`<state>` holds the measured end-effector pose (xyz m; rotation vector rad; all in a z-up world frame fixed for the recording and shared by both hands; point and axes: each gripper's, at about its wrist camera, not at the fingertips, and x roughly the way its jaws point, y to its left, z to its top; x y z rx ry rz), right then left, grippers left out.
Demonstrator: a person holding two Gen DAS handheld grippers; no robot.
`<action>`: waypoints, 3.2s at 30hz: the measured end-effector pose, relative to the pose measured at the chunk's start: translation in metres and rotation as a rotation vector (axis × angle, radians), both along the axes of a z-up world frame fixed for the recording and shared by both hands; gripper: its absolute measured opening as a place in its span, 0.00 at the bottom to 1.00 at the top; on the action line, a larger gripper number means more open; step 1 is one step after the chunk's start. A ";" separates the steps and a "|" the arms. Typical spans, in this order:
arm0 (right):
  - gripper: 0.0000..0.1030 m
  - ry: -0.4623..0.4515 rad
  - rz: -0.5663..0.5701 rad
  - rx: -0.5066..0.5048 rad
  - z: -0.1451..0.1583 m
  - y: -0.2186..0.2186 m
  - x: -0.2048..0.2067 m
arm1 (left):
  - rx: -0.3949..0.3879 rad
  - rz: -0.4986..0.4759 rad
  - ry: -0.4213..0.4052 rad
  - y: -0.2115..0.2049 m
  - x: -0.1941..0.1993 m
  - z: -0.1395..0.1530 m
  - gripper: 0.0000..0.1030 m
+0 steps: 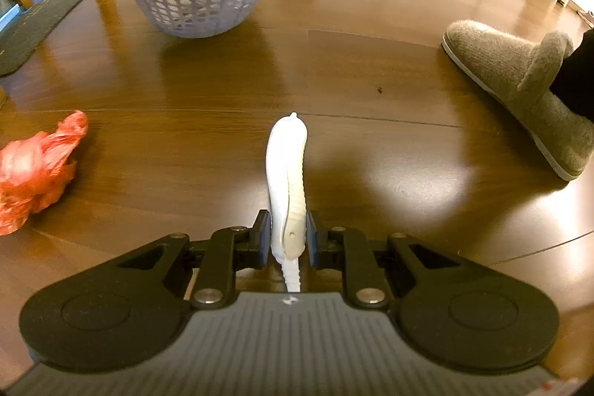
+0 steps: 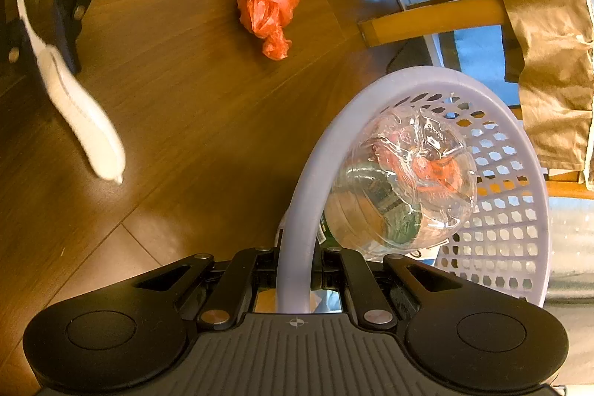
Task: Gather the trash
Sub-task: 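Lift the toothbrush with the left gripper and release it into the wastebasket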
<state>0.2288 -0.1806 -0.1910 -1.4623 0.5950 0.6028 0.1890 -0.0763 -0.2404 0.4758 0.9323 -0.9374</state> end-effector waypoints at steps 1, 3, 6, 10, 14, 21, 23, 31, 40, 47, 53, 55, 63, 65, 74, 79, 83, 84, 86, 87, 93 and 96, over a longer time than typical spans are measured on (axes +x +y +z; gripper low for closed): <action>0.03 0.000 0.000 -0.001 0.000 0.000 0.000 | -0.003 0.007 0.002 0.003 0.000 0.003 0.16; 0.03 0.000 0.001 -0.001 0.000 0.000 0.000 | -0.006 0.019 0.003 0.009 0.000 0.010 0.16; 0.03 0.001 0.001 -0.002 -0.001 0.001 0.001 | -0.015 0.035 -0.004 0.017 0.002 0.023 0.16; 0.03 0.001 -0.001 0.000 -0.001 0.001 0.001 | -0.026 0.070 -0.024 0.028 0.008 0.043 0.16; 0.03 0.001 -0.002 0.002 -0.001 0.001 0.001 | -0.031 0.107 -0.053 0.034 0.017 0.063 0.16; 0.03 0.003 -0.001 0.008 0.000 0.002 -0.002 | -0.054 0.155 -0.100 0.046 0.028 0.096 0.16; 0.03 0.002 0.000 0.010 0.001 0.002 -0.003 | -0.061 0.166 -0.113 0.049 0.031 0.106 0.16; 0.03 0.002 0.009 0.012 0.002 0.004 -0.009 | -0.095 0.190 -0.143 0.056 0.042 0.146 0.16; 0.02 0.008 0.014 0.008 0.003 0.007 -0.015 | -0.167 0.166 -0.204 0.035 0.063 0.187 0.16; 0.02 0.012 0.017 0.008 0.005 0.006 -0.011 | -0.174 0.116 -0.212 0.013 0.071 0.196 0.16; 0.02 0.016 0.021 0.008 0.005 0.007 -0.013 | -0.161 0.093 -0.205 0.003 0.078 0.196 0.16; 0.02 0.017 0.023 0.009 0.006 0.007 -0.014 | -0.159 0.090 -0.209 0.000 0.081 0.198 0.16; 0.02 0.018 0.023 0.010 0.006 0.007 -0.015 | -0.141 0.059 -0.211 -0.015 0.094 0.203 0.16; 0.02 0.018 0.024 0.009 0.006 0.007 -0.015 | -0.140 0.050 -0.208 -0.018 0.097 0.203 0.16; 0.02 0.019 0.021 0.012 0.005 0.008 -0.015 | -0.141 0.007 -0.205 -0.044 0.112 0.206 0.16; 0.02 0.020 0.018 0.015 0.006 0.008 -0.015 | -0.143 -0.002 -0.204 -0.058 0.124 0.207 0.16; 0.02 0.021 0.017 0.016 0.006 0.008 -0.014 | -0.146 -0.013 -0.217 -0.072 0.130 0.205 0.16; 0.02 0.021 0.016 0.017 0.006 0.008 -0.014 | -0.143 -0.015 -0.223 -0.077 0.132 0.203 0.16; 0.02 0.022 0.014 0.019 0.007 0.008 -0.014 | -0.152 0.003 -0.205 -0.082 0.140 0.198 0.18; 0.02 0.023 0.012 0.021 0.007 0.008 -0.014 | -0.168 0.021 -0.199 -0.082 0.144 0.195 0.22; 0.02 0.023 0.010 0.029 0.010 0.007 -0.015 | -0.193 0.118 -0.226 -0.063 0.158 0.197 0.27; 0.02 0.023 0.009 0.029 0.010 0.007 -0.015 | -0.188 0.146 -0.225 -0.049 0.158 0.198 0.27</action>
